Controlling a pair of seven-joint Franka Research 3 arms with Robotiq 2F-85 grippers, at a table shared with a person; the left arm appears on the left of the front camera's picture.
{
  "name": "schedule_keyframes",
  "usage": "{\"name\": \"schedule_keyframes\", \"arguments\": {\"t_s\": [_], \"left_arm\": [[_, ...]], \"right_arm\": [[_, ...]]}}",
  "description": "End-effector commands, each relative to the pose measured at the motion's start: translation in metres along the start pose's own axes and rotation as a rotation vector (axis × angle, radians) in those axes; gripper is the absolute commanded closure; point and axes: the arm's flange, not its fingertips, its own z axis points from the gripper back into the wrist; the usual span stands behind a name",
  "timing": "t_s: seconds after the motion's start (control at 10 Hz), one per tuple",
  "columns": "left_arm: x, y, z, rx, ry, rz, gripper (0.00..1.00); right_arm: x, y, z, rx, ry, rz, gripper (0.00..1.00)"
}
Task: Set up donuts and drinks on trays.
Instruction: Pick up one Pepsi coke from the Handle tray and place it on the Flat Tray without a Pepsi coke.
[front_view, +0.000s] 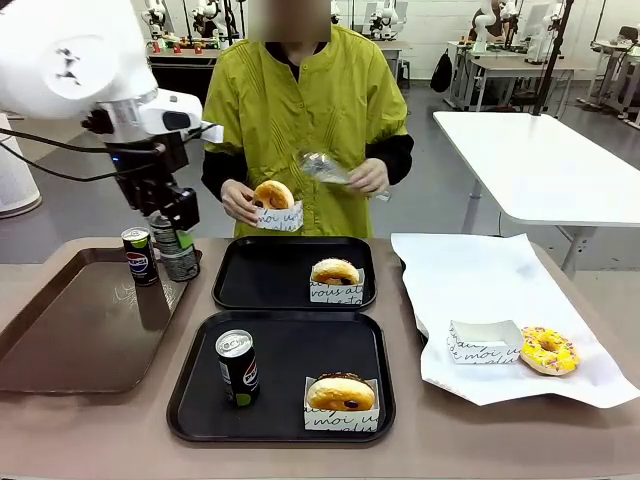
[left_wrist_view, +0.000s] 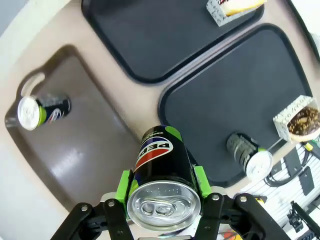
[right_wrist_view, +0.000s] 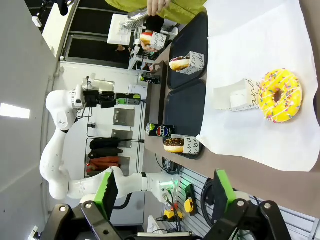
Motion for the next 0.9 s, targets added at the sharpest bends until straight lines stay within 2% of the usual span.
{"name": "schedule_keyframes", "arguments": {"t_s": [0.0, 0.1, 0.2, 0.3, 0.4, 0.5, 0.6, 0.7, 0.8], "left_arm": [[0.026, -0.004, -0.011, 0.035, -0.016, 0.010, 0.41], [0.032, -0.001, -0.020, 0.032, 0.001, 0.006, 0.41], [0.023, 0.005, -0.020, 0.013, 0.057, 0.002, 0.41], [-0.008, 0.014, 0.002, 0.001, 0.165, -0.003, 0.41], [-0.060, 0.022, 0.039, -0.010, 0.214, -0.068, 0.41], [-0.108, 0.028, 0.071, -0.001, 0.153, -0.121, 0.41], [-0.141, 0.032, 0.085, 0.006, 0.098, -0.130, 0.41], [-0.158, 0.039, 0.086, -0.005, 0.085, -0.109, 0.41], [-0.152, 0.048, 0.087, -0.009, 0.089, -0.116, 0.41]], "right_arm": [[0.002, 0.000, 0.000, 0.022, -0.006, 0.015, 0.00], [0.002, 0.000, 0.000, 0.022, -0.006, 0.015, 0.00], [0.002, 0.000, 0.000, 0.022, -0.006, 0.015, 0.00], [0.002, 0.000, 0.000, 0.022, -0.006, 0.015, 0.00], [0.002, 0.000, 0.000, 0.022, -0.006, 0.015, 0.00], [0.002, 0.000, 0.000, 0.022, -0.006, 0.015, 0.00], [0.002, 0.000, 0.000, 0.022, -0.006, 0.015, 0.00], [0.002, 0.000, 0.000, 0.022, -0.006, 0.015, 0.00], [0.002, 0.000, 0.000, 0.022, -0.006, 0.015, 0.00]]}}
